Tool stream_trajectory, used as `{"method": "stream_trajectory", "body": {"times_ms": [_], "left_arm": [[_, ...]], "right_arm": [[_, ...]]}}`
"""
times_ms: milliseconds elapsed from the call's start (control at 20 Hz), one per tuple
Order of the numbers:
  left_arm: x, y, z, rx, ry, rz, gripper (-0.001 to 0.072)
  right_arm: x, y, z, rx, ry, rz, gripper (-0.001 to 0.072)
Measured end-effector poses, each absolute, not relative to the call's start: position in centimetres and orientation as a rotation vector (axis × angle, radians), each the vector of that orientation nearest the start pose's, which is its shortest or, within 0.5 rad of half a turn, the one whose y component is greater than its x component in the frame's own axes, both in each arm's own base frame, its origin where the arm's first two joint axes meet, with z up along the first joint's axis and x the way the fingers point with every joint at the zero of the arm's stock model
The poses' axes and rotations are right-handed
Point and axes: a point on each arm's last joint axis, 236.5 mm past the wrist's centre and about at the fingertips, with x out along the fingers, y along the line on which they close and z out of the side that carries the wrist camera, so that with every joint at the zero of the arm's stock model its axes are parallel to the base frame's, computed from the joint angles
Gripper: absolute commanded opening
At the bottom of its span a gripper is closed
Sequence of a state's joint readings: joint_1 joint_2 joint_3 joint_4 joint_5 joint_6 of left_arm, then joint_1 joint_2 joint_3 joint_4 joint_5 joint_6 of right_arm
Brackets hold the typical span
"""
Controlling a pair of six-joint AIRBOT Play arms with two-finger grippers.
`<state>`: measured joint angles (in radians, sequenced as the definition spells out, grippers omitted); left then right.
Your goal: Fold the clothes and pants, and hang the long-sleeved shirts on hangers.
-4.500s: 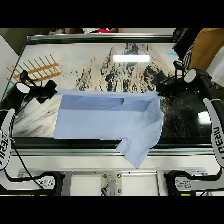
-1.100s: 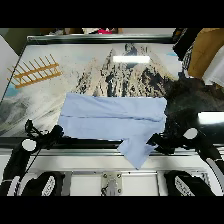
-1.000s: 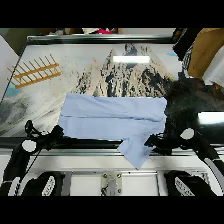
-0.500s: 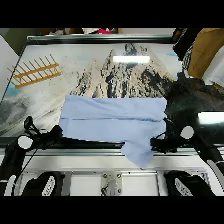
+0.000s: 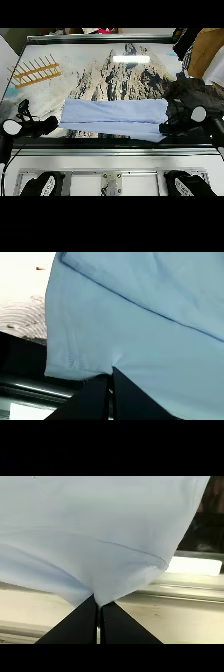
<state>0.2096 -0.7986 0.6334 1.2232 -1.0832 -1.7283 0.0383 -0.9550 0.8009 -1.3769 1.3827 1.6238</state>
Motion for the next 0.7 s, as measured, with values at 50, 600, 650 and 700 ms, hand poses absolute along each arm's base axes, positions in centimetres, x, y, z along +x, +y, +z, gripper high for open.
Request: {"method": "stream_trajectory", "body": {"times_ms": [50,600,650,700], "left_arm": [[27.8,-1.4,-0.7,-0.587,1.197,0.101,0.0005],[39.1,-1.6,-1.9,-0.534,1.229,0.036,0.0006],[39.9,-1.8,-2.4,-0.528,1.236,0.032,0.0005],[40.9,-2.0,-3.1,-0.524,1.242,0.029,0.0006]], "right_arm": [[24.4,4.9,-0.9,0.168,1.530,0.102,0.0019],[38.6,3.3,0.1,0.117,1.307,0.025,0.0019],[39.5,3.2,-0.3,0.120,1.289,0.022,0.0020],[40.4,3.2,-0.6,0.127,1.268,0.016,0.0020]]}}
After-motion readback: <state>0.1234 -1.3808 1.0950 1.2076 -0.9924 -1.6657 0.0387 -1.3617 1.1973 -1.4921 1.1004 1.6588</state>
